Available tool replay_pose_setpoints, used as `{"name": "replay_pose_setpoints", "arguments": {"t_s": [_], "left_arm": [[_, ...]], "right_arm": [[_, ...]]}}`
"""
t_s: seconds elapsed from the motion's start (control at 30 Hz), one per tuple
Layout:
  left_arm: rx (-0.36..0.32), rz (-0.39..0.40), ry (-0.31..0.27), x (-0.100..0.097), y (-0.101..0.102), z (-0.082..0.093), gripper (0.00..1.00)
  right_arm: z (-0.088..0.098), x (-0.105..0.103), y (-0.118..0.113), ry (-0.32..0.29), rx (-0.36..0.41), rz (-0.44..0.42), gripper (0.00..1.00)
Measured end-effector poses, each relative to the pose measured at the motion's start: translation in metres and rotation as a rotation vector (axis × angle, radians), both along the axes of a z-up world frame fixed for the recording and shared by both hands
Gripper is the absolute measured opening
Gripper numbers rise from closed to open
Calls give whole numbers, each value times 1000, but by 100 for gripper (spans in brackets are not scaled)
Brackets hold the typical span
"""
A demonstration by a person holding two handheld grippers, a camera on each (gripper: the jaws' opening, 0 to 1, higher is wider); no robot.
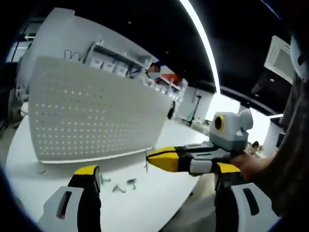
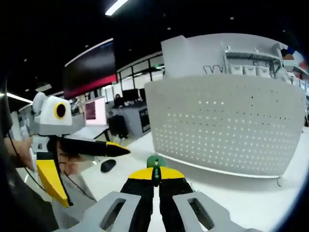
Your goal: Insert the hook assembly into the mounting plate slot until the hook locks in place.
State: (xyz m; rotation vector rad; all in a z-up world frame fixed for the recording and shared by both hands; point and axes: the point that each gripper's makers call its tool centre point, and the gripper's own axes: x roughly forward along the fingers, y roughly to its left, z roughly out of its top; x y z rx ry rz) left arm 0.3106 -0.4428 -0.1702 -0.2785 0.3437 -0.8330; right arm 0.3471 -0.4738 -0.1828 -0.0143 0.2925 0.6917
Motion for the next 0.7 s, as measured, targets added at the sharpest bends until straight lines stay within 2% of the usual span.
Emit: {"name": "replay_pose_setpoints", "arguments": {"t_s": [0.07,0.1,0.17,0.27,0.43,0.7], "left_arm": [[42,15,-5,2,4,-6,100],[118,29,-35,3,9,-12,100],[171,37,-40,4,12,-17,100],[161,37,-38,4,12,-16,100],[160,44,-25,7,13,-19,100],[149,59,11,11,19,-24,100]], "right_arm": [[4,7,-3,-23,-5,-19,0],[7,11,-5,-36,-7,-29,0],[11,18,-9,-64,-16,-46,0],[19,35,-21,-110,-33,-95,0],[22,57,-36,-138,-45,-154,0],[28,85,-52,-175,-63,-198,0]]}}
